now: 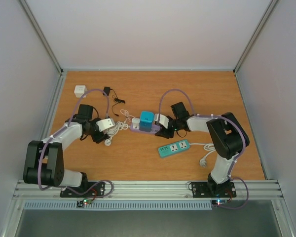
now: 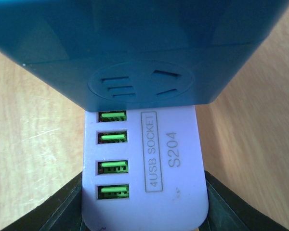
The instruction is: Pull the plug off the socket
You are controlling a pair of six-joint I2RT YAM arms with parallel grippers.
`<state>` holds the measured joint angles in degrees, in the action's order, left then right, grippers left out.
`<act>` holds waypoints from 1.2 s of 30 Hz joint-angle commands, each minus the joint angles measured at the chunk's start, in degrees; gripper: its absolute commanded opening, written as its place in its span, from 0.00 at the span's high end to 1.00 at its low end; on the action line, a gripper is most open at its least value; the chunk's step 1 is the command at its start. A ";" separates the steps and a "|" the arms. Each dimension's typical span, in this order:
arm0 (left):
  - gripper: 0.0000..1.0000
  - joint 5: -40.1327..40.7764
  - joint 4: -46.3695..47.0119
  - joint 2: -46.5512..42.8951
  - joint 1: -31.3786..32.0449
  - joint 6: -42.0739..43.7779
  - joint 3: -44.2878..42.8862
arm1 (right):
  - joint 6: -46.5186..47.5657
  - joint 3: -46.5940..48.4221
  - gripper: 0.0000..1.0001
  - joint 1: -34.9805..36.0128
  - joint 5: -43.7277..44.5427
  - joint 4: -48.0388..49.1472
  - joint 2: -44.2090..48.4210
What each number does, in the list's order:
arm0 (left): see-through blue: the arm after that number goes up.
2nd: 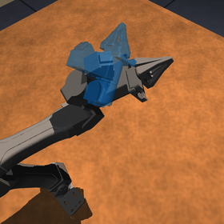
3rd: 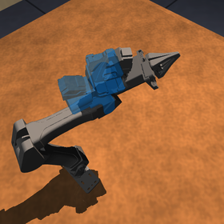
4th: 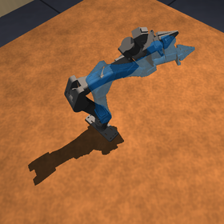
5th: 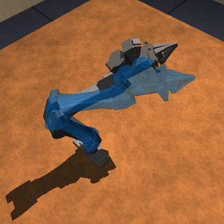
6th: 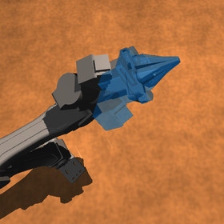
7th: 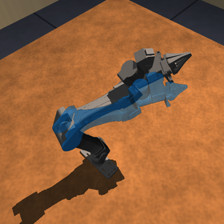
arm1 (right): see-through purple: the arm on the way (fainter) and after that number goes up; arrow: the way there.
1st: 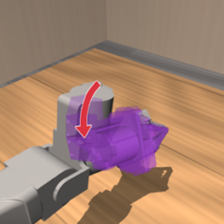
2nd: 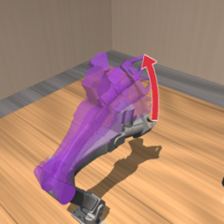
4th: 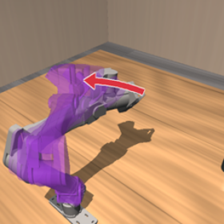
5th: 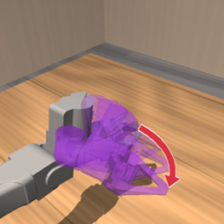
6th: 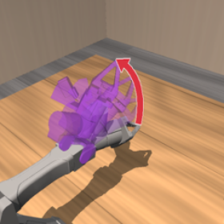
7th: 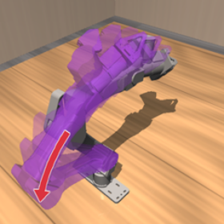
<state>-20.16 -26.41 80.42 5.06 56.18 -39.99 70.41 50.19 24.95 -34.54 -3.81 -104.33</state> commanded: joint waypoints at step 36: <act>0.00 -17.45 1.35 1.43 6.27 -3.74 -24.09 | -13.69 -9.51 0.13 -0.07 -1.34 15.60 21.27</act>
<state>-41.67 -35.75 84.33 9.52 52.40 -66.39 63.29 43.62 25.32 -37.17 2.94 -88.47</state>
